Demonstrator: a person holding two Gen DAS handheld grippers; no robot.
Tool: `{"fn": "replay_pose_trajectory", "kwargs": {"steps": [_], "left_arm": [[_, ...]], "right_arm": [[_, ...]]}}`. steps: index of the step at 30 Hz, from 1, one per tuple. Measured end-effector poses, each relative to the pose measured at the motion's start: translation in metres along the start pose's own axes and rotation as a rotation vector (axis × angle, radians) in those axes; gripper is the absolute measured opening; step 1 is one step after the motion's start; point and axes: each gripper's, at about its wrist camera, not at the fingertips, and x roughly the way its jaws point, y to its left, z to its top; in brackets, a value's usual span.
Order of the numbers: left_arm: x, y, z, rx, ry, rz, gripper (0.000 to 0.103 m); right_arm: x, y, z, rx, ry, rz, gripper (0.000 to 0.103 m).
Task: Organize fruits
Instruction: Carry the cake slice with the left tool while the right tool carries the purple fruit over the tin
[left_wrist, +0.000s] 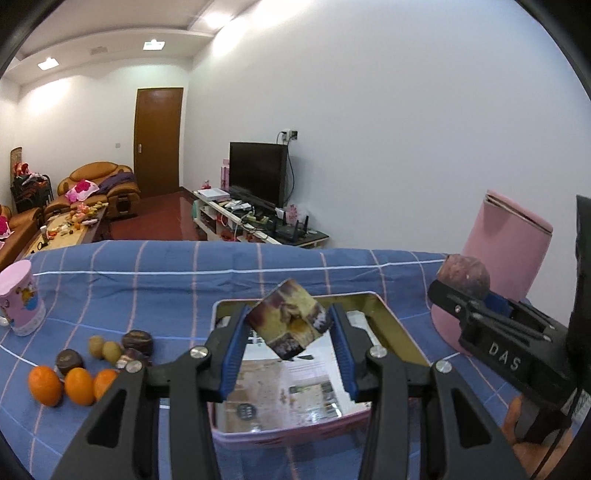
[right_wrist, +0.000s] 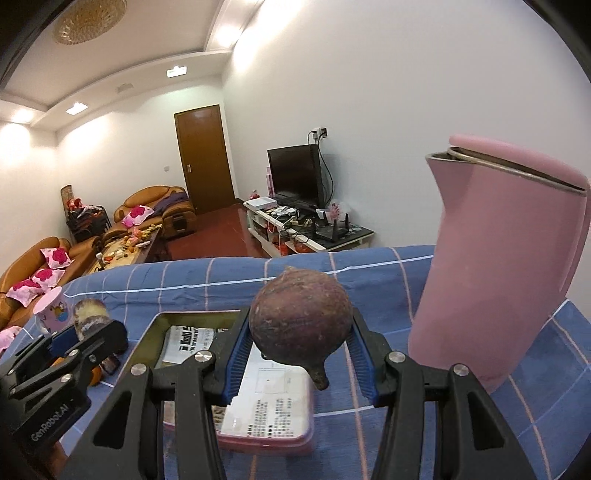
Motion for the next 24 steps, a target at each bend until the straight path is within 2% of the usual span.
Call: {"fn": "replay_pose_trajectory", "kwargs": {"steps": [12,19,24], "left_arm": [[0.028,-0.013,-0.004,-0.029,0.084,0.019,0.045],[0.04,-0.014,-0.009,-0.029,0.136,0.033,0.045],[0.045,-0.013,-0.009,-0.02,0.141,0.048,0.045]], "right_arm": [[0.011,-0.007,-0.005,-0.043,0.029,-0.058,0.051],[0.019,0.005,-0.01,-0.105,0.038,-0.084,0.052],[0.028,0.008,-0.015,-0.109,0.062,-0.087,0.052]]}}
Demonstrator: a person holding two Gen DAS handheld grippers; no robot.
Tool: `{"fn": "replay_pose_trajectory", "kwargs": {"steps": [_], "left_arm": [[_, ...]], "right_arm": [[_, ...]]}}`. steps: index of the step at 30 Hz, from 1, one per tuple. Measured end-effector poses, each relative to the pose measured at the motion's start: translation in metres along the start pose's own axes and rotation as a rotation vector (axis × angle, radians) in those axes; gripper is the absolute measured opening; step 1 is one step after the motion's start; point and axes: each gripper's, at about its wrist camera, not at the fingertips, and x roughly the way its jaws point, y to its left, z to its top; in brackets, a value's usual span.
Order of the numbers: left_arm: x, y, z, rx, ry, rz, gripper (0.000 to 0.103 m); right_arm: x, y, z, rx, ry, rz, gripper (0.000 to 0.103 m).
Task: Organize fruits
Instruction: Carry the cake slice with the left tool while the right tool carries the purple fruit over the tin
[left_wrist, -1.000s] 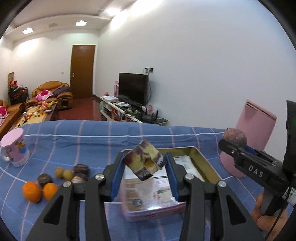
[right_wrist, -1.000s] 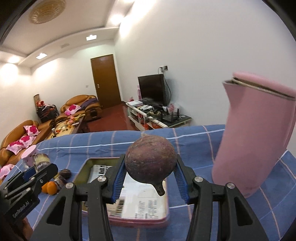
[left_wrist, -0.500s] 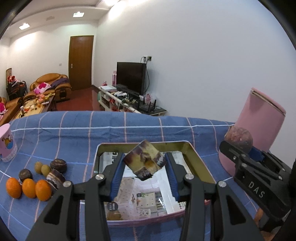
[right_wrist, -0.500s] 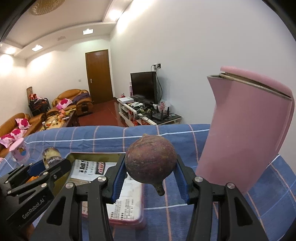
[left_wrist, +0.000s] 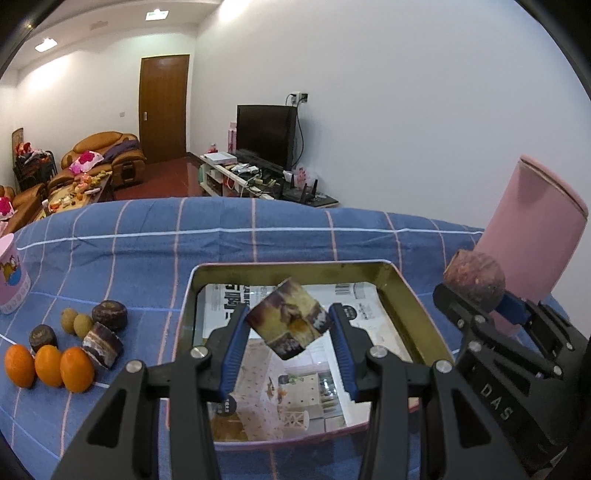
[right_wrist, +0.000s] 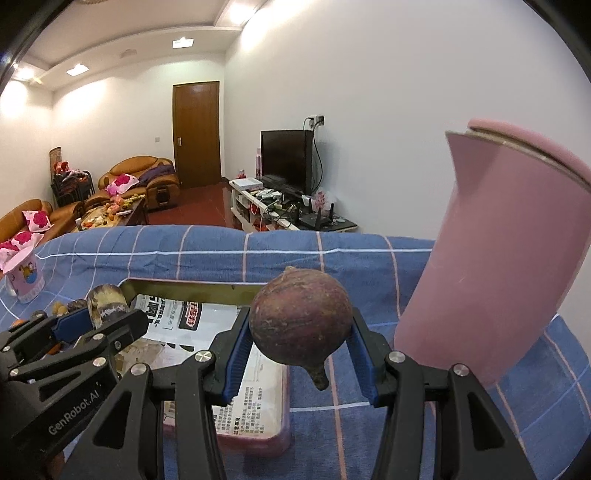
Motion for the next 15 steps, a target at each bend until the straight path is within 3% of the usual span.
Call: {"fn": "replay_pose_trajectory", "kwargs": {"steps": [15], "left_arm": [[0.023,0.004,-0.01,0.029,0.078,0.056,0.045]], "right_arm": [[0.022,0.022,-0.013,-0.064,0.088,0.024,0.052]]}}
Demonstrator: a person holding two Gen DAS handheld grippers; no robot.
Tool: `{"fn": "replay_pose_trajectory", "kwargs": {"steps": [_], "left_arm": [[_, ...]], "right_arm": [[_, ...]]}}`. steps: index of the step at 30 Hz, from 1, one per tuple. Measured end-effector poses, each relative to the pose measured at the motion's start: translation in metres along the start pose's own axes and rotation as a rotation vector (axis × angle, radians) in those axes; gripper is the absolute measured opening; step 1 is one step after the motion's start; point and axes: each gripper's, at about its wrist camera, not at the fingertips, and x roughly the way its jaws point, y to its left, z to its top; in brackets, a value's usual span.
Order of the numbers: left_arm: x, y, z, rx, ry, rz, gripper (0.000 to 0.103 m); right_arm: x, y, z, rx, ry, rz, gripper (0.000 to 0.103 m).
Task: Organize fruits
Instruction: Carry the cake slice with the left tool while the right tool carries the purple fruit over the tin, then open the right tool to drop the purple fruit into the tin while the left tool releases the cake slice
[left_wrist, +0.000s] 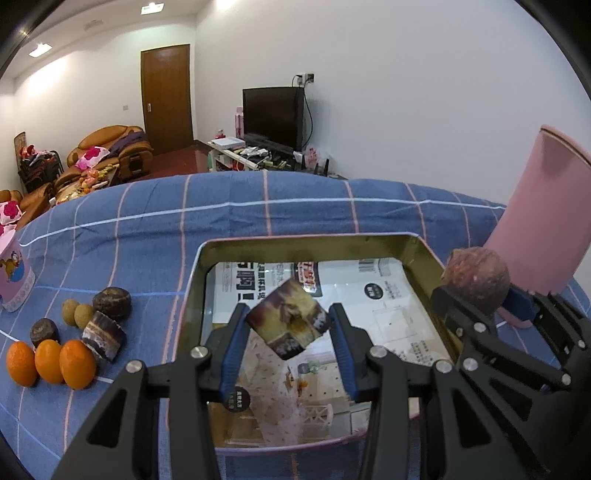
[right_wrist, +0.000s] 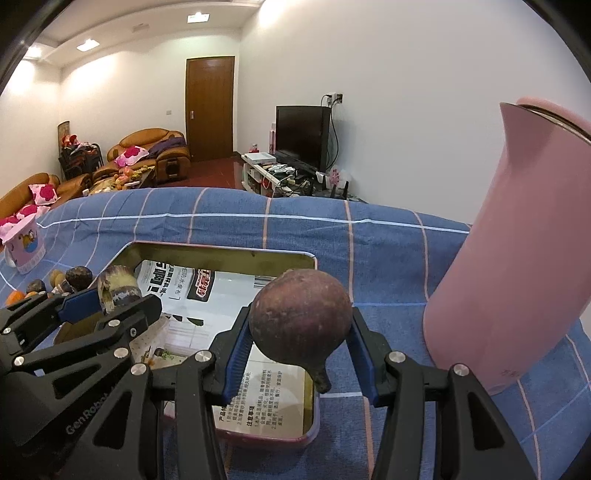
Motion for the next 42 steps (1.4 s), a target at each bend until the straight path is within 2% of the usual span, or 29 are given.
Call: {"fn": "replay_pose_trajectory", "kwargs": {"steps": [3,18,21,23,25,29,33,38,42], "left_arm": [[0.004,0.002,-0.002,0.0,0.013,0.005,0.045],[0.009,0.01,-0.005,-0.033,0.039,0.026,0.048],[0.005,0.014,-0.006,-0.053,0.028,0.033,0.07],[0.001,0.016,-0.006,-0.065,0.009,0.027,0.078],[-0.003,0.015,-0.006,-0.065,-0.002,0.005,0.084],[-0.018,0.005,-0.005,-0.012,-0.071,0.013,0.101],[-0.029,0.003,-0.003,0.012,-0.12,0.011,0.103],[-0.033,0.009,-0.001,0.008,-0.134,0.03,0.103],[-0.037,0.018,-0.004,0.001,-0.151,0.054,0.103]], "right_arm": [[-0.001,0.0,-0.001,-0.003,-0.003,0.003,0.052],[0.009,0.002,0.0,0.034,0.027,0.134,0.055],[0.002,-0.001,0.001,0.063,0.005,0.149,0.058],[-0.004,-0.004,0.002,0.07,-0.029,0.135,0.062],[-0.01,-0.008,0.004,0.091,-0.062,0.137,0.078],[-0.028,-0.017,0.004,0.142,-0.171,0.136,0.081],[-0.039,-0.02,0.004,0.151,-0.242,0.028,0.083],[-0.034,-0.034,0.002,0.223,-0.233,0.03,0.083],[-0.039,-0.033,-0.003,0.226,-0.272,0.009,0.083]]}}
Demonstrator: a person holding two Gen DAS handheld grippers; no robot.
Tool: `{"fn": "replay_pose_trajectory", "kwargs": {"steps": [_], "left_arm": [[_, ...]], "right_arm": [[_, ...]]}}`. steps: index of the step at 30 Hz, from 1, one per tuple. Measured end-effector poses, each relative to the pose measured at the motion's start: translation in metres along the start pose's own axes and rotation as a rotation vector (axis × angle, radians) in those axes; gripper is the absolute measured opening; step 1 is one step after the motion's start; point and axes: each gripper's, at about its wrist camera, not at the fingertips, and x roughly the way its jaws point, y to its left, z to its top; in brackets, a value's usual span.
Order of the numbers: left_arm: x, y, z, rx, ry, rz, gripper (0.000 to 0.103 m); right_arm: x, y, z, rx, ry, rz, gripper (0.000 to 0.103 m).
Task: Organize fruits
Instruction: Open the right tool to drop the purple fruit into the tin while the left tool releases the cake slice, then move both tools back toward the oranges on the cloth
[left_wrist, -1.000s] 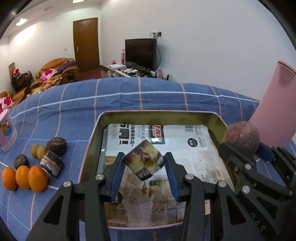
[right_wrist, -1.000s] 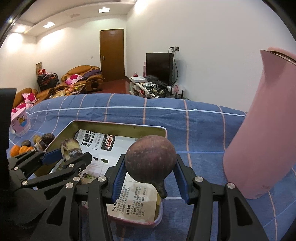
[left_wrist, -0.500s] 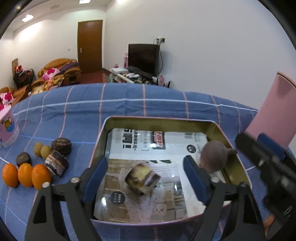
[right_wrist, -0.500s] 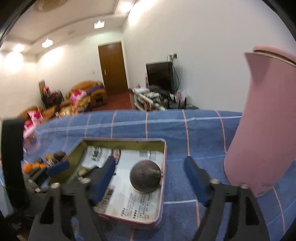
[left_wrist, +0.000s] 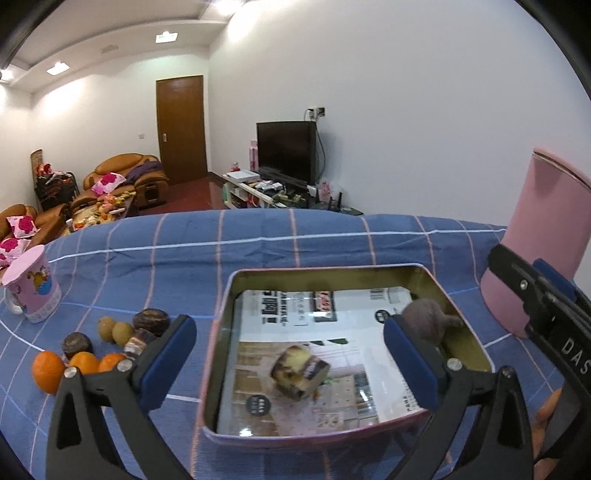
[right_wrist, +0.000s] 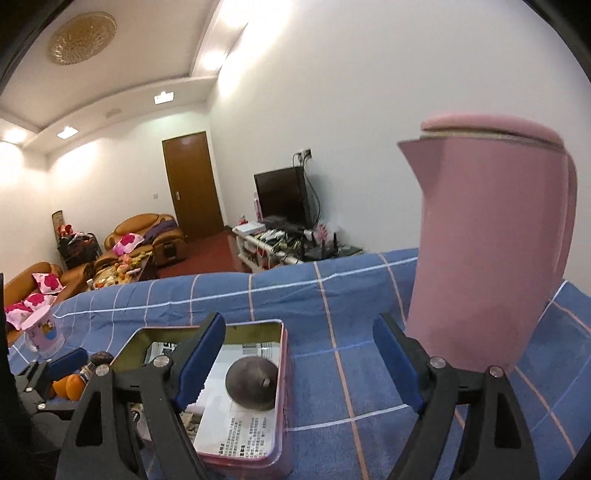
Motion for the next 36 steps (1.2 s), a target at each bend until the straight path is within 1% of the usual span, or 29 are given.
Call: {"fn": "replay_pose_trajectory", "kwargs": {"steps": [1,3,5,7,10,12,16,21,27,30,34,36], "left_arm": [[0.0,0.001,-0.001,0.006,-0.002,0.017,0.103],[-0.001,0.003,-0.004,0.031,-0.008,0.053,0.103],[-0.003,0.006,-0.008,0.051,-0.013,0.07,0.103],[-0.004,0.012,-0.01,0.051,-0.006,0.07,0.103],[-0.007,0.023,-0.011,0.023,-0.01,0.069,0.103],[-0.009,0.032,-0.012,0.006,-0.011,0.071,0.103],[-0.01,0.042,-0.015,0.008,0.005,0.066,0.103],[-0.015,0.059,-0.018,0.012,0.0,0.085,0.103],[-0.017,0.092,-0.022,-0.004,0.016,0.098,0.103],[-0.019,0.11,-0.023,-0.016,0.02,0.118,0.103],[-0.019,0.143,-0.025,-0.016,0.036,0.148,0.103],[-0.018,0.162,-0.026,-0.011,0.055,0.148,0.103]], "right_arm": [[0.0,0.002,-0.002,-0.015,-0.004,-0.013,0.083],[0.004,0.008,-0.005,-0.042,0.023,-0.027,0.083],[0.007,0.01,-0.009,-0.041,0.045,-0.018,0.083],[0.005,0.01,-0.01,-0.028,0.042,-0.013,0.083],[-0.002,0.009,-0.011,-0.019,0.012,-0.028,0.083],[-0.005,0.011,-0.013,-0.008,0.008,-0.033,0.083],[-0.007,0.022,-0.018,0.013,0.037,-0.008,0.083],[-0.015,0.044,-0.024,0.008,0.035,0.013,0.083],[-0.016,0.073,-0.031,0.024,0.064,0.059,0.083],[-0.015,0.087,-0.034,0.024,0.074,0.081,0.083],[-0.016,0.11,-0.039,0.009,0.086,0.114,0.083],[-0.015,0.121,-0.041,0.001,0.098,0.134,0.083]]}}
